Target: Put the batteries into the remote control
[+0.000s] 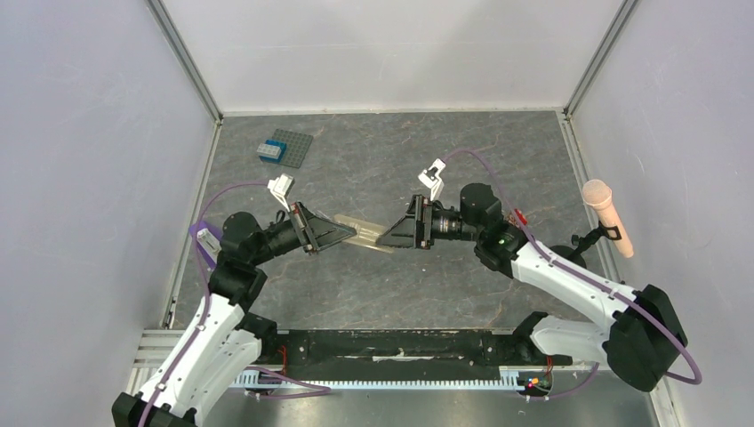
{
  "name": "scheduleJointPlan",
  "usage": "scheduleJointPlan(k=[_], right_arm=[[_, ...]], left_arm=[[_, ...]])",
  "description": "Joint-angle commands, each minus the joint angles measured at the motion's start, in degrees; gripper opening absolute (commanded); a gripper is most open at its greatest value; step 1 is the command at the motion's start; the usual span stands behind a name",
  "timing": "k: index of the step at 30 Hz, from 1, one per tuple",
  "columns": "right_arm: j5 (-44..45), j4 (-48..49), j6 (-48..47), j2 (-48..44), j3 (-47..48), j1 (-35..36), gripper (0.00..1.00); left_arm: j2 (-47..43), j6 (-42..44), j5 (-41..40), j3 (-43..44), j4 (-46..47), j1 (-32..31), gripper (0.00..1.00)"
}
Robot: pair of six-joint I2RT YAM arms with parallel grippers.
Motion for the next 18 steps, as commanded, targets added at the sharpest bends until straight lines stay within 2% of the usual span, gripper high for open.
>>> scheduleJointPlan(k=[1,4,8,12,16,18], right_arm=[[10.9,-10.3,-7.9,-4.6,0.5,0.5,0.85],[21.8,-14.9,-9.9,-8.9,-0.8,0.5,0.92],[31.9,-16.8,-8.3,-13.8,-6.0,0.5,0.91],[35.3,-16.0,-7.7,-15.7,-10.3,1.0,0.82],[35.9,-13.1,-6.9,-12.8,-13.4,1.6,0.68],[35.8,-10.7,-6.3,-10.7,-15.0,2.3,0.65]], left_arm=[[-2.1,7.6,-5.6,-0.9,-2.4,-0.3,0.02],[-2.2,8.2,-12.4,-7.0,1.3,-2.5,0.02],[1.2,7.6,-24.2,-14.7,10.9,-9.1,0.02],[9.4,8.6,-34.5,-16.1,17.3,-15.4,0.02],[18.5,8.4,-38.4,-15.3,21.9,-18.7,0.02],[21.5,8.6,-40.3,-15.7,23.1,-19.9,0.02]])
